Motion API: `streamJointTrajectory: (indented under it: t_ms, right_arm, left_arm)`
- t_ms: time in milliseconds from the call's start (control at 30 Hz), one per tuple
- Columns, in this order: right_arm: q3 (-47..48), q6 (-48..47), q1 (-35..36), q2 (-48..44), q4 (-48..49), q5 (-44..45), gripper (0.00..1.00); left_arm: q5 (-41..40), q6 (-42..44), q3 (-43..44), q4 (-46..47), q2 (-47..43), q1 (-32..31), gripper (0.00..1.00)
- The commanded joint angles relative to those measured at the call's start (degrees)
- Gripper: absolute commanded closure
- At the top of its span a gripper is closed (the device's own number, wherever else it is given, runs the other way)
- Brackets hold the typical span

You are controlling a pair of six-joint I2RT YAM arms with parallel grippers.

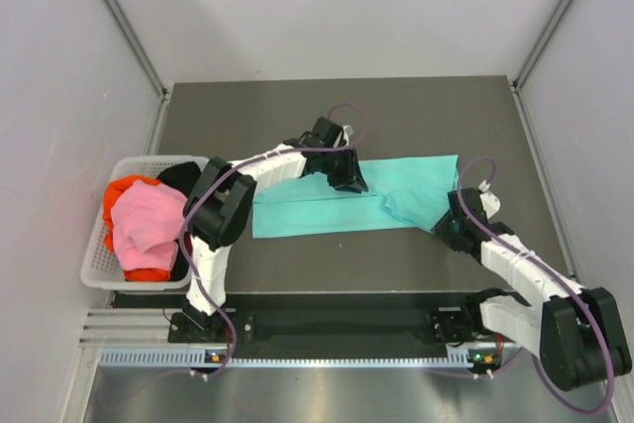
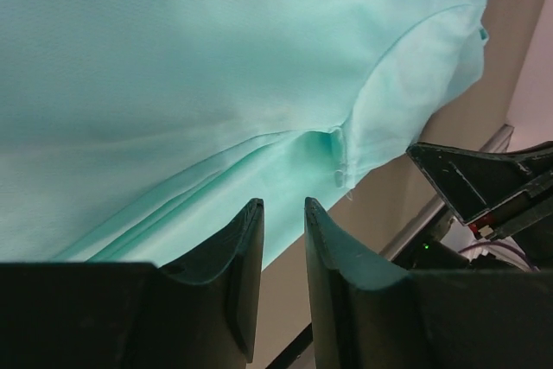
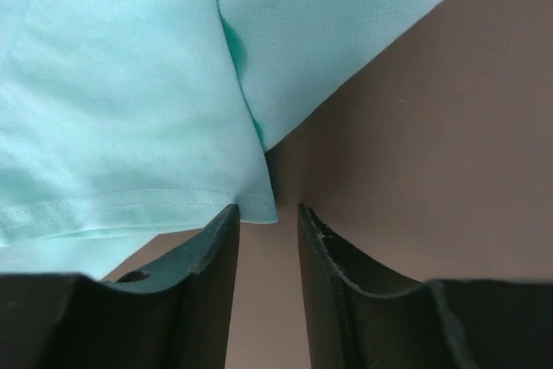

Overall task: Fold and stack the t-shirts
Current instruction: Fold the tshirt

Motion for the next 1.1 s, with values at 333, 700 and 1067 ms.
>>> streamJointTrajectory:
  t_ms: [333,700,1067]
  right_arm:
    - [0.22,-0.67,-0.25,-3.28,4.21,2.47,1.00]
    - [6.63,-6.38,-0.68,-1.10,4.73,5.63,1.00]
    - [12.61,-8.94,-5.34,9.02,7.02,4.49,1.00]
  left_arm:
    - [-5.53,3.97,-1.08,-5.19,-4.68,1.95,0.69]
    - [-3.68,2.47,-2.49,-2.73,-7.32,1.87,0.69]
    - [-3.59,2.38,-1.52,-2.99,-6.35,1.87,0.69]
